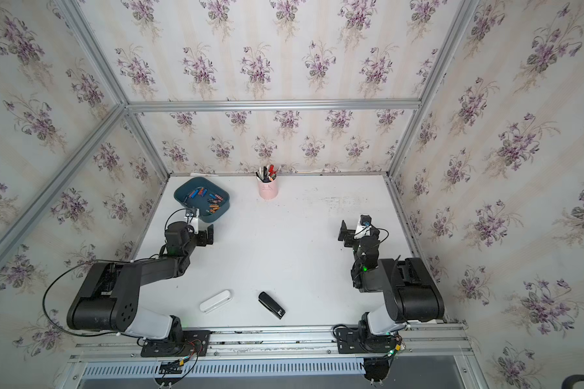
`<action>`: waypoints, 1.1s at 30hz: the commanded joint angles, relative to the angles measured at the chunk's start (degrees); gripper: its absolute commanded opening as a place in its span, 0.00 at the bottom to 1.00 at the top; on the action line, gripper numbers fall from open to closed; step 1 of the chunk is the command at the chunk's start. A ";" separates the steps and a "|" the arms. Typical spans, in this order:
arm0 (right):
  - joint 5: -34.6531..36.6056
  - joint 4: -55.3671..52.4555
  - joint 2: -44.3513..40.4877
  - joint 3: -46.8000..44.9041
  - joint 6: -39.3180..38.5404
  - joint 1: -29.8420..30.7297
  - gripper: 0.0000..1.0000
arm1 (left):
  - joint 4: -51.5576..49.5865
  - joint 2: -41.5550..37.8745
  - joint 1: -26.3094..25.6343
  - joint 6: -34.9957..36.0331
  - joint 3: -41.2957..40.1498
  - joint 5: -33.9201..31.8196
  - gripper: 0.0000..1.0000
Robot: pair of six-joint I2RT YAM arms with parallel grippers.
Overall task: Take the batteries out of the storage box
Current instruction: Move the storage box to the center of the board.
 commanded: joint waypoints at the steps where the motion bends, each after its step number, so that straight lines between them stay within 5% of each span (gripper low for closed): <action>1: -0.24 1.70 0.09 0.04 -0.10 0.05 1.00 | 0.50 -0.38 0.03 0.54 0.06 0.26 1.00; 25: -0.27 1.71 0.09 0.02 -0.10 0.05 1.00 | 0.69 -0.64 0.95 0.22 -0.13 2.09 1.00; 33: -0.58 1.74 -0.01 0.11 0.08 -0.39 1.00 | -22.51 -8.72 0.13 -4.59 9.15 -3.10 1.00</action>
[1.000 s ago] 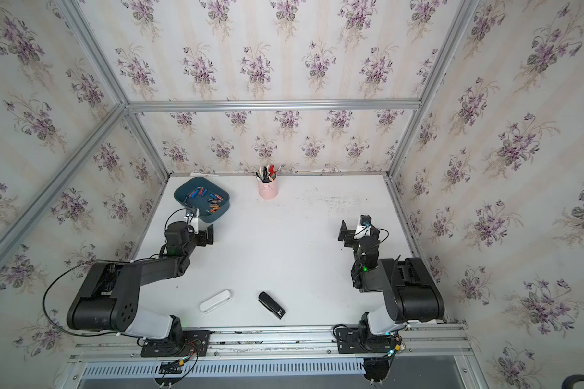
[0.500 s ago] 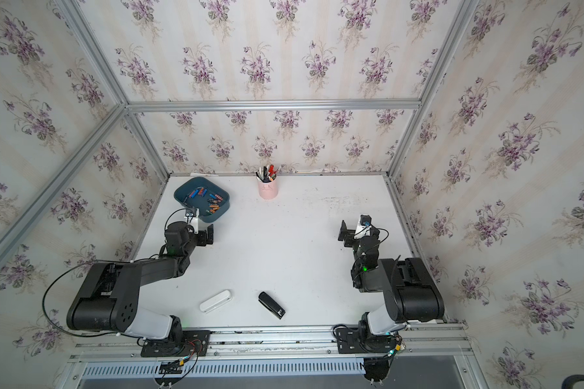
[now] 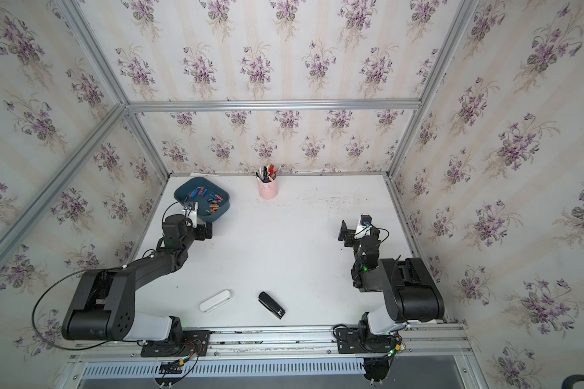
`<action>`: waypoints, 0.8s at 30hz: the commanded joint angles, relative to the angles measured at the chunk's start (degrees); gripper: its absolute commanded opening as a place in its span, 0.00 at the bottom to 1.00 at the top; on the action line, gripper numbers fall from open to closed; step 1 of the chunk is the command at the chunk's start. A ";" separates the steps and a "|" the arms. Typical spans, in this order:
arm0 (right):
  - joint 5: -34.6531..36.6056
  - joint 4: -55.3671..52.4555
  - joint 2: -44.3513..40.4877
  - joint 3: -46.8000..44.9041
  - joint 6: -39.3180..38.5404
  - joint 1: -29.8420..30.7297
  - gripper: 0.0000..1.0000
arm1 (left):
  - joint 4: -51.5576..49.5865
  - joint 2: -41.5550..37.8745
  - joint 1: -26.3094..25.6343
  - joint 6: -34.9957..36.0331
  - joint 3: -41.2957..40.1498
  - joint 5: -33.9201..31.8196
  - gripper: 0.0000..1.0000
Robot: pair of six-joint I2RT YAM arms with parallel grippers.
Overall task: Take the batteries out of the storage box
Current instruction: Move the storage box to the center of the board.
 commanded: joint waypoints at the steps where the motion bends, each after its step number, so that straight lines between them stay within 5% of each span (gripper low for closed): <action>1: 1.35 0.98 -0.47 0.35 0.14 0.14 1.00 | -12.53 -3.52 -0.06 -5.12 2.71 -2.25 1.00; 6: 5.75 -32.99 -8.45 14.48 5.12 0.97 1.00 | -32.14 -3.68 -0.71 -9.49 13.91 1.61 1.00; 10: -0.32 -53.02 -10.65 24.13 10.59 1.31 1.00 | -42.25 0.52 -2.04 -10.20 23.46 9.01 1.00; 16: -6.79 -63.55 -13.52 28.07 16.37 3.01 1.00 | -52.59 12.37 -2.52 -9.92 36.74 22.87 1.00; 24: -5.38 -68.24 -13.33 31.72 16.58 7.01 1.00 | -55.43 25.02 -2.60 -9.75 47.09 26.93 1.00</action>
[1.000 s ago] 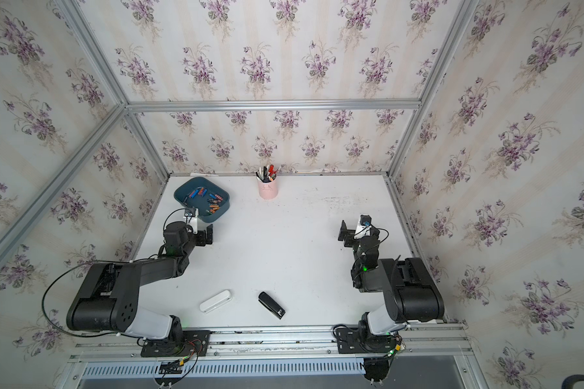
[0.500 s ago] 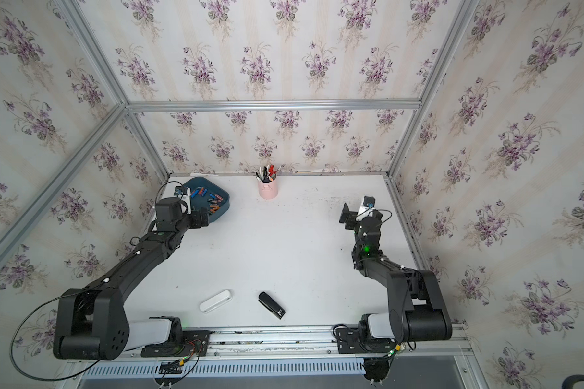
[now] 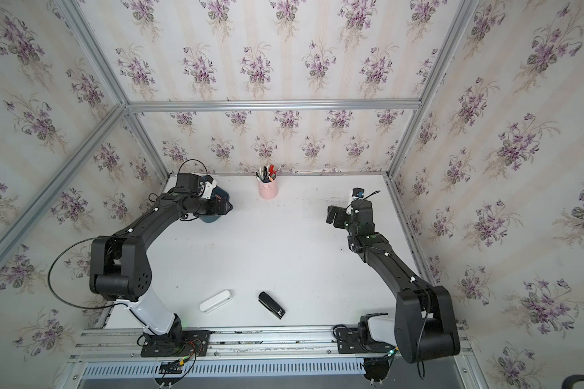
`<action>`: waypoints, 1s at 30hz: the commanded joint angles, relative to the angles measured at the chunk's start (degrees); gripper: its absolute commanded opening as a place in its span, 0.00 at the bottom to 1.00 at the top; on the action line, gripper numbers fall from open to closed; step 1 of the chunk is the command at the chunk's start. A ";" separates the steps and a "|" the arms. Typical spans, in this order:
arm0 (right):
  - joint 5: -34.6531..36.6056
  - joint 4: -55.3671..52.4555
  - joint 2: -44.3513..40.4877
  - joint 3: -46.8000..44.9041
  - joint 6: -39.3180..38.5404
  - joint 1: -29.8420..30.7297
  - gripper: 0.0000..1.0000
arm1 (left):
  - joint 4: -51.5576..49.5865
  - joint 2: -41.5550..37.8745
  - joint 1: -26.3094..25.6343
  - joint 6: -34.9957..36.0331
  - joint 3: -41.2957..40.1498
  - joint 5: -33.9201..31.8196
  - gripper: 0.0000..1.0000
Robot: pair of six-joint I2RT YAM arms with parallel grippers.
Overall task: Take the batteries out of the storage box
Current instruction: Move the storage box to the center of the board.
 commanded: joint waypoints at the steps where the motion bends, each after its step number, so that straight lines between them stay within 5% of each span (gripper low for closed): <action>1: 0.79 -4.12 0.47 1.56 1.04 0.38 1.00 | -2.94 3.14 -0.05 0.57 3.15 3.00 1.00; 15: 0.20 -5.84 0.81 1.37 0.22 0.54 1.00 | -5.42 9.75 -0.21 6.92 10.31 -4.47 1.00; 30: 0.46 -7.26 1.44 1.87 -0.24 0.68 1.00 | -9.73 23.99 -5.16 7.90 25.41 1.21 1.00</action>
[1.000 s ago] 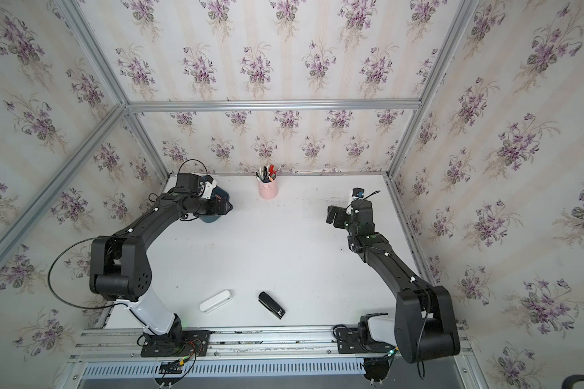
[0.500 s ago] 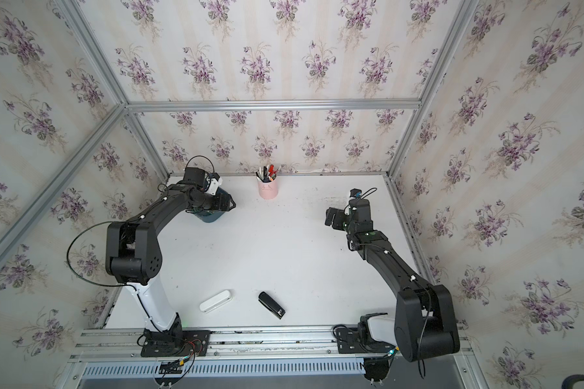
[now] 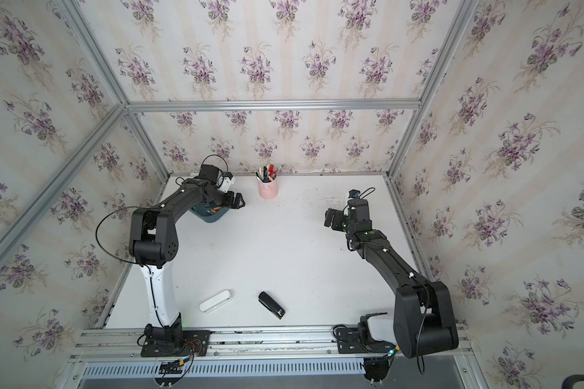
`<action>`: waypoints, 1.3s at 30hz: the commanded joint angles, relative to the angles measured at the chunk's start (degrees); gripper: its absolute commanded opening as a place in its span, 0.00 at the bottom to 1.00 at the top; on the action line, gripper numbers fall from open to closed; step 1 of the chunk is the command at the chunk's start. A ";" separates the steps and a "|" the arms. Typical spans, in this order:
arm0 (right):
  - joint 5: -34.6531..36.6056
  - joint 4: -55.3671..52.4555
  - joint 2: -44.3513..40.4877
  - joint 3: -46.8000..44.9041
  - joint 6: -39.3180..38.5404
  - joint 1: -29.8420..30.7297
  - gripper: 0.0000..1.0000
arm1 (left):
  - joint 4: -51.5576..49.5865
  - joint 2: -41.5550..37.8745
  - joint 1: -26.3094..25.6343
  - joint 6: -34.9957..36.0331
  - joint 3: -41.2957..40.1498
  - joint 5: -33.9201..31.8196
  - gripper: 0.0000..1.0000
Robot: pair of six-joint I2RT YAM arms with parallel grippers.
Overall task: Take the batteries out of the storage box
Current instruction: Move the storage box to the center of the board.
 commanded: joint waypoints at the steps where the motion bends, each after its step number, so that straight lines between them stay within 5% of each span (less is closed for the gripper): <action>1: 0.36 -1.08 -0.20 0.33 -0.76 -0.02 1.00 | -3.06 1.87 -1.63 1.03 2.47 2.28 1.00; 19: -0.37 -0.92 -0.88 -1.52 -0.33 0.07 1.00 | -9.65 -7.21 -22.02 -1.52 -9.24 -1.01 1.00; 31: -1.79 -0.87 -1.43 -3.32 -0.32 0.25 1.00 | -14.50 -5.31 -38.74 -5.18 -5.36 0.03 1.00; 39: -3.71 -2.02 3.09 -2.31 0.03 2.41 1.00 | -17.00 -8.55 -37.79 -8.43 -3.75 -4.59 1.00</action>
